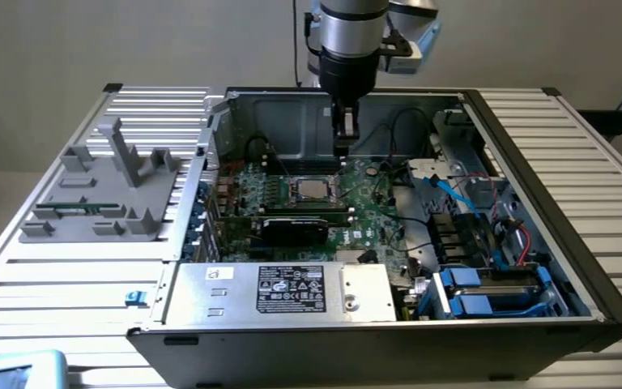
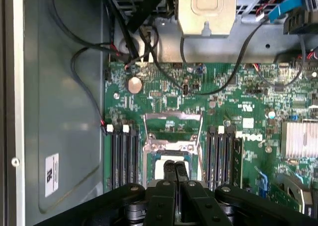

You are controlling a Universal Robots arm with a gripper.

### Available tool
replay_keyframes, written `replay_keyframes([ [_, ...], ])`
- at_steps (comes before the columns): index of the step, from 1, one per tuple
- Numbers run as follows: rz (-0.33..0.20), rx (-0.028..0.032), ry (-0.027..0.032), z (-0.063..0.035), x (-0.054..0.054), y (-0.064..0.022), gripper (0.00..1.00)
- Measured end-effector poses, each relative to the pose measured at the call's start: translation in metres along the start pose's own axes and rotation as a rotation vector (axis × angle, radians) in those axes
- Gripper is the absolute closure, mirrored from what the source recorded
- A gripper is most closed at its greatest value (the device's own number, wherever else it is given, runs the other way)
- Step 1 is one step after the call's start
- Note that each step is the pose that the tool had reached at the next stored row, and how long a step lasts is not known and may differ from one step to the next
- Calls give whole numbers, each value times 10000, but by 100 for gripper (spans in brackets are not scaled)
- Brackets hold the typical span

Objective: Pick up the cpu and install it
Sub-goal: 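Close the cpu cover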

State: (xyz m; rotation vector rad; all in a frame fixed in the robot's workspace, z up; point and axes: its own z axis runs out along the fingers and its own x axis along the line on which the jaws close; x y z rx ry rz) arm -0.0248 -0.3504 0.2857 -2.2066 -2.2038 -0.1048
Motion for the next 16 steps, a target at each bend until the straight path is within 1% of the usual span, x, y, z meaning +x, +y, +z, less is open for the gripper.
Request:
replay_keyframes([
  [2,0,-1,2,8,0,89,88],
  [4,-2,-19,0,20,-1,158,88],
  [8,-9,-149,0,42,-2,272,88],
  [9,-11,-172,1,51,-2,305,88],
  [13,-15,-239,0,87,-4,432,88],
  [16,-16,-249,0,134,-6,472,88],
])
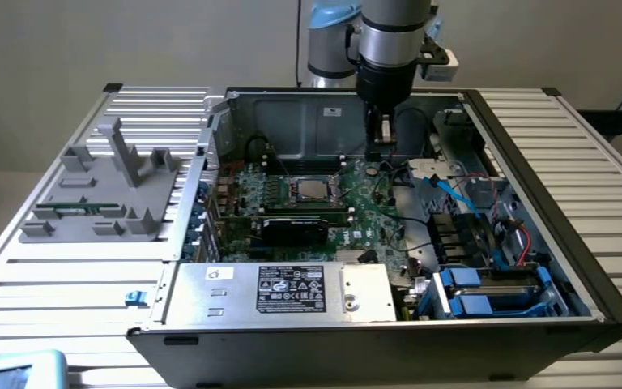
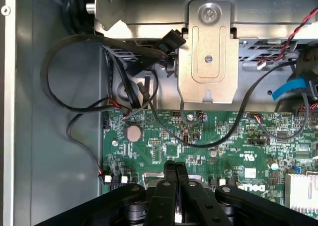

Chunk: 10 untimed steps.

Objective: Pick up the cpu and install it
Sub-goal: 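Close the cpu cover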

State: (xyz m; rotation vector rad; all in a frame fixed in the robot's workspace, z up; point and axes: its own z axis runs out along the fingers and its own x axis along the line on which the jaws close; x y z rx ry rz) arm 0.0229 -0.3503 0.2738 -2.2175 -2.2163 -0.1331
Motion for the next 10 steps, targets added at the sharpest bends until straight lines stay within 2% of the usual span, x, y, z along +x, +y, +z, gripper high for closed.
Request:
replay_keyframes([
  [10,-1,-9,1,181,-6,77,88],
])
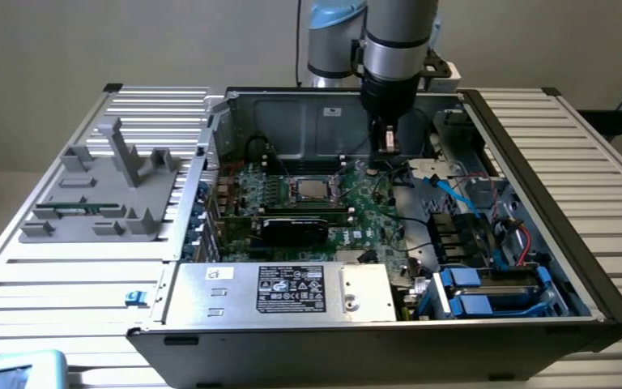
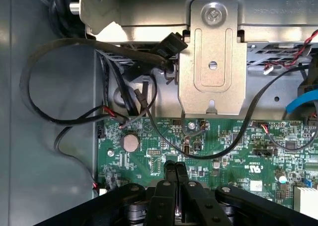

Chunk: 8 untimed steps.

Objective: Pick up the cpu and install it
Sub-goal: 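Close the cpu cover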

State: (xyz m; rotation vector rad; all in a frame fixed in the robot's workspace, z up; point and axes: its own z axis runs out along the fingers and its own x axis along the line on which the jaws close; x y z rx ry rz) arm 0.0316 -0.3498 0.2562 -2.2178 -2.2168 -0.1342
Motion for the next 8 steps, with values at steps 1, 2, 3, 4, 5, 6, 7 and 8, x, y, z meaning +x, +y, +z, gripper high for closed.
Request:
replay_keyframes([
  [1,1,0,0,19,-1,10,88],
  [2,2,0,-2,37,-1,19,88],
  [3,2,0,-1,55,-1,27,88],
  [4,3,0,0,76,-1,34,88],
  [5,3,0,0,94,-2,40,88],
  [6,4,1,-1,112,-3,43,88],
  [7,5,9,0,130,-3,47,88],
  [8,8,42,-1,145,-5,50,88],
])
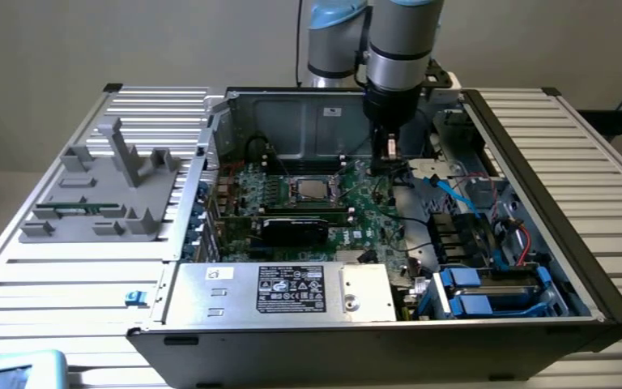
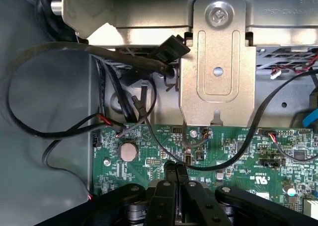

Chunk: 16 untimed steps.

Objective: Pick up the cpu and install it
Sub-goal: 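Close the cpu cover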

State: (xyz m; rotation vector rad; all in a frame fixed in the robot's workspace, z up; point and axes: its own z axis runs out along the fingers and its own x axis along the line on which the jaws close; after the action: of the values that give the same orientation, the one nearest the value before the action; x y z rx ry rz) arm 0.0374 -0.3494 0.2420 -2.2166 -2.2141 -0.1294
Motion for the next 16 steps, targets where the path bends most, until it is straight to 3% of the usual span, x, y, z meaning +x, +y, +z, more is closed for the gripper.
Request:
replay_keyframes([
  [2,7,110,0,19,-1,7,88],
  [3,12,196,-1,24,-1,9,88],
  [5,31,499,-4,26,-2,11,88],
  [8,65,1047,-4,26,-2,12,88],
  [11,90,1434,1,17,-1,13,88],
  [13,100,1606,9,1,0,8,88],
  [16,104,1717,11,-33,2,-28,88],
])
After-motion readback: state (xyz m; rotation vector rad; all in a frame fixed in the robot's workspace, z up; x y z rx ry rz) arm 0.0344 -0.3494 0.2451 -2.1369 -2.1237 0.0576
